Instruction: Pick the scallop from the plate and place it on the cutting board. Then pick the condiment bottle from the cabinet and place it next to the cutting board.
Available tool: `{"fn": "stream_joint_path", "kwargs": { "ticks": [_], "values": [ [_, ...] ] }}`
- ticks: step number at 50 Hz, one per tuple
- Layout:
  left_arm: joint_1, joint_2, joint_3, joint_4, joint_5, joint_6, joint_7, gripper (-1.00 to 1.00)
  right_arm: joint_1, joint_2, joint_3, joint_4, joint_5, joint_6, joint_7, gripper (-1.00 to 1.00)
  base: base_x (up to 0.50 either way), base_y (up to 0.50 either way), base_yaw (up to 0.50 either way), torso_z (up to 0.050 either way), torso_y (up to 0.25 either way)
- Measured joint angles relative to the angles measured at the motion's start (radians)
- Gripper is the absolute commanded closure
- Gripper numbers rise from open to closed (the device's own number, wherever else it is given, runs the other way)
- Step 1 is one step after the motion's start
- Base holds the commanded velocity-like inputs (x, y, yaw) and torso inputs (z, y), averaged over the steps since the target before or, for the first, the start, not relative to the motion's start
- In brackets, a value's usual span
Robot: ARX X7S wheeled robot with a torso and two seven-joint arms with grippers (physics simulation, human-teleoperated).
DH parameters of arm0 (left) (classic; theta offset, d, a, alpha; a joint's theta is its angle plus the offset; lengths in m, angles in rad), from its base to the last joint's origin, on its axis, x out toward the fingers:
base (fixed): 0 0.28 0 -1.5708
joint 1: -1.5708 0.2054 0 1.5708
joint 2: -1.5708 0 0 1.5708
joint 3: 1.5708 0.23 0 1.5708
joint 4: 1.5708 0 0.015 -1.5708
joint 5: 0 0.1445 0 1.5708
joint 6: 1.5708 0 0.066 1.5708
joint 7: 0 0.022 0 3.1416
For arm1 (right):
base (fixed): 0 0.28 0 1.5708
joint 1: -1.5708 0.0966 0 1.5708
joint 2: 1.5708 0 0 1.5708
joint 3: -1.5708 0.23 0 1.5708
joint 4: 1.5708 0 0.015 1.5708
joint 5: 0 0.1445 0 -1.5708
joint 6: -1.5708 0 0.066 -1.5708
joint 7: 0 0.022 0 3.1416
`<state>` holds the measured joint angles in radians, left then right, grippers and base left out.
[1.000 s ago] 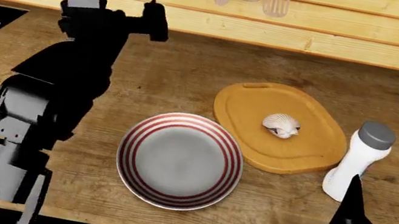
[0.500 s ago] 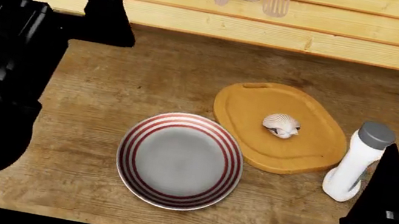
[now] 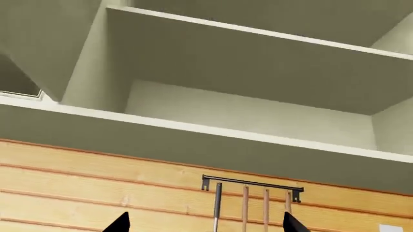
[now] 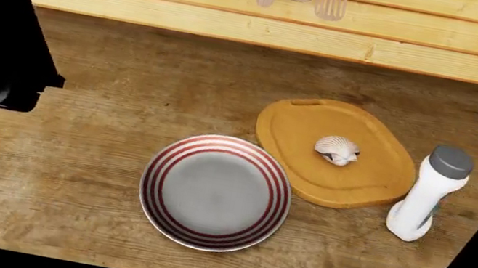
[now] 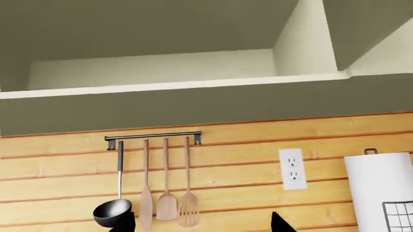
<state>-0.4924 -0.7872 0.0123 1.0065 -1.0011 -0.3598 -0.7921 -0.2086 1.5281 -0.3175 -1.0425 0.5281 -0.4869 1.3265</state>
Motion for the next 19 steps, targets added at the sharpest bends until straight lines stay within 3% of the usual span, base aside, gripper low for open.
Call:
{"fn": "stream_joint_path", "kwargs": {
  "ticks": [16, 19],
  "values": [
    [0.070, -0.294, 0.199, 0.031, 0.102, 0.485, -0.164, -1.00, -0.023, 0.034, -0.062, -0.004, -0.239, -0.088, 0.168, -1.00, 0.00, 0.00, 0.00, 0.000, 0.000],
    [0.079, -0.355, 0.245, 0.034, 0.145, 0.586, -0.201, -1.00, -0.099, -0.041, 0.014, -0.004, -0.244, -0.091, 0.115, -1.00, 0.00, 0.00, 0.00, 0.000, 0.000]
  ]
}}
